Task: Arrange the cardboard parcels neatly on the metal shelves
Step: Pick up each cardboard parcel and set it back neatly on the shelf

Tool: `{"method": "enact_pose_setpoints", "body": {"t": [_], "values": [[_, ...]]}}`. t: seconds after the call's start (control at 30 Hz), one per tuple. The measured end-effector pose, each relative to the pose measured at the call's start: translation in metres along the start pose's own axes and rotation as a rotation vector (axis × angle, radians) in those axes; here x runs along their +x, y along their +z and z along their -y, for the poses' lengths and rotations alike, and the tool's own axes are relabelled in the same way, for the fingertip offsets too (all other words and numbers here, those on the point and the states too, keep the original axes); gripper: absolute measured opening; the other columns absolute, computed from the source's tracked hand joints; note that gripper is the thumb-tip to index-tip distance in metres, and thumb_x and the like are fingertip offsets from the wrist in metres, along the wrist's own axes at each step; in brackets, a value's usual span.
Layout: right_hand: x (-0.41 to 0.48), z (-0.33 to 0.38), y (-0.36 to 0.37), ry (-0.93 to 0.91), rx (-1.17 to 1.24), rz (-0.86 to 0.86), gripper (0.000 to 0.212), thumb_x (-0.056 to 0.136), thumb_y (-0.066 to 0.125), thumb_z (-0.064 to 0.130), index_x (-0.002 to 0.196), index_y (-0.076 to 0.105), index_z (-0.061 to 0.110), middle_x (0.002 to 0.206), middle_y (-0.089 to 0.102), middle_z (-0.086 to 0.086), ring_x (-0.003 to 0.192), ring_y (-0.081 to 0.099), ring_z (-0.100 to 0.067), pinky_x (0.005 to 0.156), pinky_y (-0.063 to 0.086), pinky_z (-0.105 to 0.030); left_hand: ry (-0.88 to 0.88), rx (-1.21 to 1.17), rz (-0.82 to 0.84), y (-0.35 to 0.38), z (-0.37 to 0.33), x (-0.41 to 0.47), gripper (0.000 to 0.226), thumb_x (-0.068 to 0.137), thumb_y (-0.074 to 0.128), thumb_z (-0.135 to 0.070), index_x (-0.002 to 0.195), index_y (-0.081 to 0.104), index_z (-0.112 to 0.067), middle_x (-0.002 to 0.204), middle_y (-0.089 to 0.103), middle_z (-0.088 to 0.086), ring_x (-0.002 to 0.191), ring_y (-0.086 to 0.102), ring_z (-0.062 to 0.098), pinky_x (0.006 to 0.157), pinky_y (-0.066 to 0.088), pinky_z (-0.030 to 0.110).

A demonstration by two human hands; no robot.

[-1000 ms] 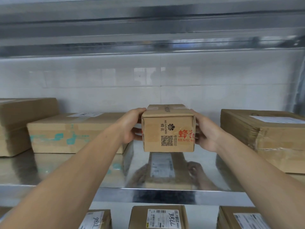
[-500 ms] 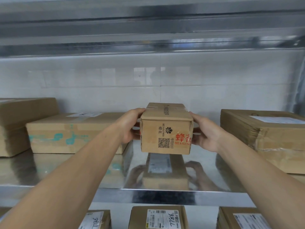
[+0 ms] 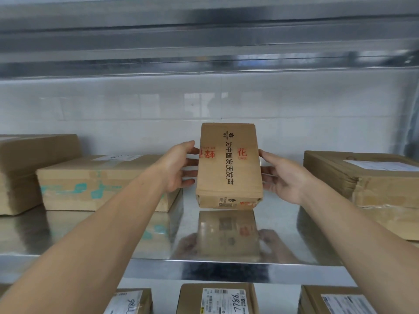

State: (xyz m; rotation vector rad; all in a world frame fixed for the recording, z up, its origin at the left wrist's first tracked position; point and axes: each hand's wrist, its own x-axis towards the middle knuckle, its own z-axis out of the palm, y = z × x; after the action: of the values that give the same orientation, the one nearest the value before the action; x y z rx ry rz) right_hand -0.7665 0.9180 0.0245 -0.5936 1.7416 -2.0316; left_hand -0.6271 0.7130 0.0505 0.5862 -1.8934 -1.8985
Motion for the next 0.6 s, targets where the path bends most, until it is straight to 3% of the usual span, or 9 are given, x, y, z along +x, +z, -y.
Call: {"method": "enact_pose_setpoints", "body": {"t": [0.07,0.13,0.3,0.53,0.6], "values": [[-0.004,0.004,0.001,-0.012,0.033,0.015,0.023,0.107,0.053,0.036,0.118,0.071,0.03,0.113,0.069,-0.011,0.093,0.065,-0.023,0.082,0.054,-0.037,0.008,-0.024,0.007,0.0,-0.001,0.001,0.042,0.104,0.04,-0.053,0.118,0.061,-0.019,0.121,0.072,0.008,0.103,0.066,0.029,0.104,0.046,0.046],[-0.007,0.008,0.001,-0.021,0.05,0.03,0.024,0.107,0.052,0.036,0.121,0.07,0.03,0.119,0.069,-0.011,0.097,0.066,-0.025,0.074,0.054,-0.035,0.018,-0.054,0.01,0.0,-0.002,0.002,0.043,0.104,0.04,-0.055,0.115,0.059,-0.019,0.122,0.071,0.009,0.103,0.067,0.03,0.102,0.049,0.047],[-0.011,0.011,0.0,-0.025,0.075,0.03,0.023,0.106,0.053,0.034,0.12,0.07,0.028,0.124,0.068,-0.01,0.114,0.066,-0.03,0.099,0.055,-0.049,0.025,-0.086,0.001,-0.001,-0.002,0.003,0.046,0.105,0.039,-0.054,0.118,0.059,-0.015,0.12,0.071,0.013,0.11,0.067,0.035,0.101,0.05,0.056],[-0.012,0.012,0.002,-0.013,0.046,-0.026,0.027,0.109,0.046,0.039,0.112,0.064,0.019,0.118,0.068,-0.01,0.11,0.065,-0.03,0.095,0.054,-0.058,0.037,-0.063,-0.019,0.003,-0.004,0.002,0.044,0.106,0.039,-0.052,0.12,0.059,-0.015,0.122,0.065,0.012,0.108,0.066,0.034,0.088,0.054,0.059],[-0.011,0.012,0.003,-0.002,0.027,-0.037,0.029,0.108,0.047,0.043,0.113,0.063,0.019,0.119,0.067,-0.009,0.11,0.065,-0.03,0.096,0.053,-0.059,0.044,-0.045,-0.017,0.005,-0.005,0.002,0.045,0.105,0.042,-0.055,0.118,0.061,-0.016,0.121,0.063,0.009,0.109,0.064,0.034,0.09,0.054,0.061]]}}
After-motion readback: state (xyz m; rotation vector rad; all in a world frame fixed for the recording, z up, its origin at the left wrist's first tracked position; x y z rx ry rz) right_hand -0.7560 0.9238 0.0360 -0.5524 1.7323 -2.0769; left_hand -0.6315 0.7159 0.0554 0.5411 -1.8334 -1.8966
